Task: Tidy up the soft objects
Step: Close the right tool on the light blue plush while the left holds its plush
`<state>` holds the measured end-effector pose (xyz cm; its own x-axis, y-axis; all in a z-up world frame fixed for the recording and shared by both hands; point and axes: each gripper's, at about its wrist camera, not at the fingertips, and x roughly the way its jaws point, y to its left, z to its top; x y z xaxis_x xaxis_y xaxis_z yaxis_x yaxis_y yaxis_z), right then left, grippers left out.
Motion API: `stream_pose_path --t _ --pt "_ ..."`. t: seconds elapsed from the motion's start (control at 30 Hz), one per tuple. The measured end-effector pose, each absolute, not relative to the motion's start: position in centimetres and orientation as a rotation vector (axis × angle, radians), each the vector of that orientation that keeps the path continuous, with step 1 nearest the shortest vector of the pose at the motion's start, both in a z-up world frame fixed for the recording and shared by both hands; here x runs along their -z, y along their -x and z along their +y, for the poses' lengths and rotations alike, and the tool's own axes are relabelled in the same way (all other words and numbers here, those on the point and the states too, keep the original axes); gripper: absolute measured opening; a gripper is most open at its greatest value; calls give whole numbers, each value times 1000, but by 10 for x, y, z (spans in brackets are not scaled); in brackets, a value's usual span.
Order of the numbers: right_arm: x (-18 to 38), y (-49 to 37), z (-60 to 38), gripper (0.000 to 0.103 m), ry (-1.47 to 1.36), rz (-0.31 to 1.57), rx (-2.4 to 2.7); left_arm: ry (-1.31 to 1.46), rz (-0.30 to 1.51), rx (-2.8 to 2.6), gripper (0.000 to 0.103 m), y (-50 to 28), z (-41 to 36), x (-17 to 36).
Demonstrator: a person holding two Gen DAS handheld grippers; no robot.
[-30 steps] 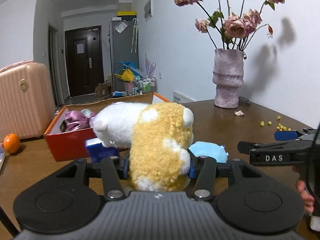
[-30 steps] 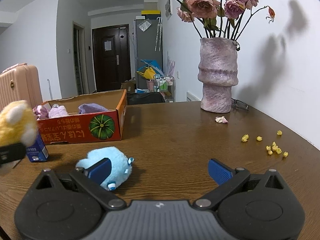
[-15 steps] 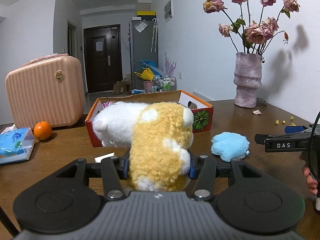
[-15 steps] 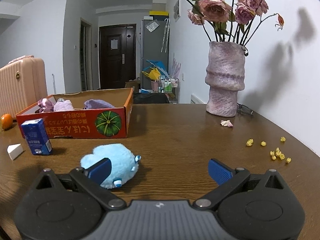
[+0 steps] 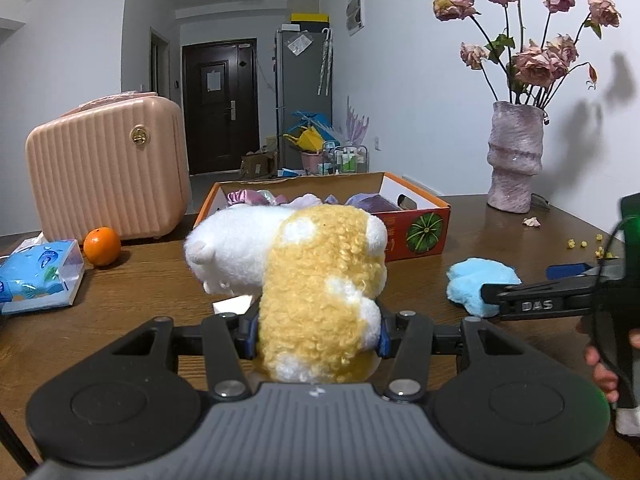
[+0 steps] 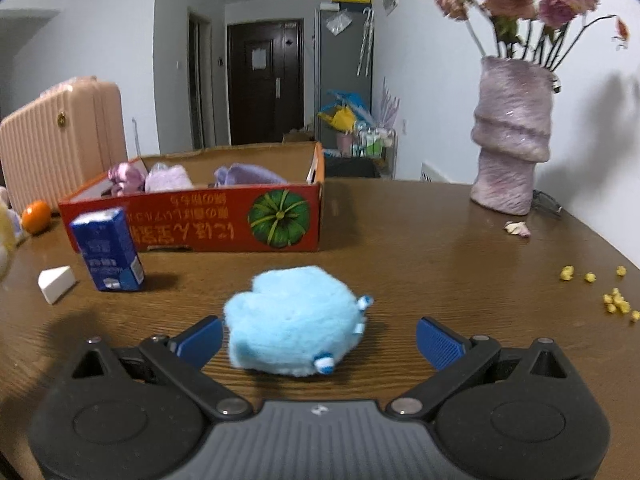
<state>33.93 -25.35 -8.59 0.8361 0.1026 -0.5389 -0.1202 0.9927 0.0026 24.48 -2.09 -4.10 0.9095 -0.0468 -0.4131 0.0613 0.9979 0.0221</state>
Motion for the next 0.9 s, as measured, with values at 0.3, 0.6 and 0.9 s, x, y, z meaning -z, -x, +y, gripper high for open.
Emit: stream_pose_path --t 0.3,0.6,0.9 --pt "95 -374 -247 103 -17 653 -101 -16 437 23 51 -250 -10 43" --pt "102 -382 -245 103 -6 694 -96 -9 445 12 51 -253 -5 44" --pt "102 -383 -242 84 8 690 -101 -10 443 9 51 -252 -5 45"
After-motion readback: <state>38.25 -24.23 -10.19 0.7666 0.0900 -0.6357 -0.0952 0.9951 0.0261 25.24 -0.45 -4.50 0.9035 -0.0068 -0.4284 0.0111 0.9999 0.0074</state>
